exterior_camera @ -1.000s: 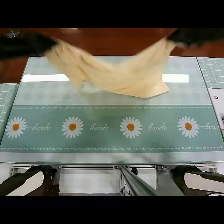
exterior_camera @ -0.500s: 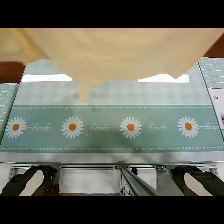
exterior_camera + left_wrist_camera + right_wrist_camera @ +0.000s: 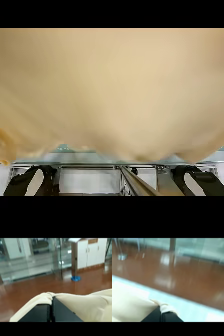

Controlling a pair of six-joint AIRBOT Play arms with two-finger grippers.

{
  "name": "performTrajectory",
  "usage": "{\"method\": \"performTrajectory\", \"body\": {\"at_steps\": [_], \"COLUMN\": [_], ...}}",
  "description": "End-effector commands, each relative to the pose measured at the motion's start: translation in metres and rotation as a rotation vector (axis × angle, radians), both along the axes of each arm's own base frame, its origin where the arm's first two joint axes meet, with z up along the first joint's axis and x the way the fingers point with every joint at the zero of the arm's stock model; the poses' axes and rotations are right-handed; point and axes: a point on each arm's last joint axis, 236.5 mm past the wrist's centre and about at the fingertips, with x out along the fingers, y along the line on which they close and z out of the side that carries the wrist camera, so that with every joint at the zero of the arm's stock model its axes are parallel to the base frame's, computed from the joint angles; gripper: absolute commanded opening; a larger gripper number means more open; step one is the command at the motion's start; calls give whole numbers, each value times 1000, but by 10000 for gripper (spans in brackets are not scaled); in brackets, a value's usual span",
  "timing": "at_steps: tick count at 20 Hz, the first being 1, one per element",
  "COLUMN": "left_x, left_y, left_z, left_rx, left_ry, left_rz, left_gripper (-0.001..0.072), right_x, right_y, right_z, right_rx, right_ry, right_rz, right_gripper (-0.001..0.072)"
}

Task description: Fold the shirts.

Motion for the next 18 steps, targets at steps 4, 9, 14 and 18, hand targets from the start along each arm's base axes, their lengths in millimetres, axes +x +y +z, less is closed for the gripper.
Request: {"method": "performTrajectory", "body": {"at_steps": [4, 9, 14, 18], "left_x": [84, 190, 278, 309], "left_y": [11, 12, -7, -46], "left_z": [-130, -231, -296, -354], "left_rx": [-170, -302, -393, -409], "left_ry": [393, 589, 658, 743], "left_rz": [-65, -71, -40, -58], "left_gripper": [24, 24, 24, 24], "right_x": [76, 175, 275, 334], "right_y": [-2, -33, -64, -58], "right_z": [-148, -260, -313, -339], "right_rx": [49, 50, 295, 467], "right_ry": [375, 570, 677, 727], "right_rz": [1, -119, -188, -172], "right_gripper": [26, 27, 26, 26]}}
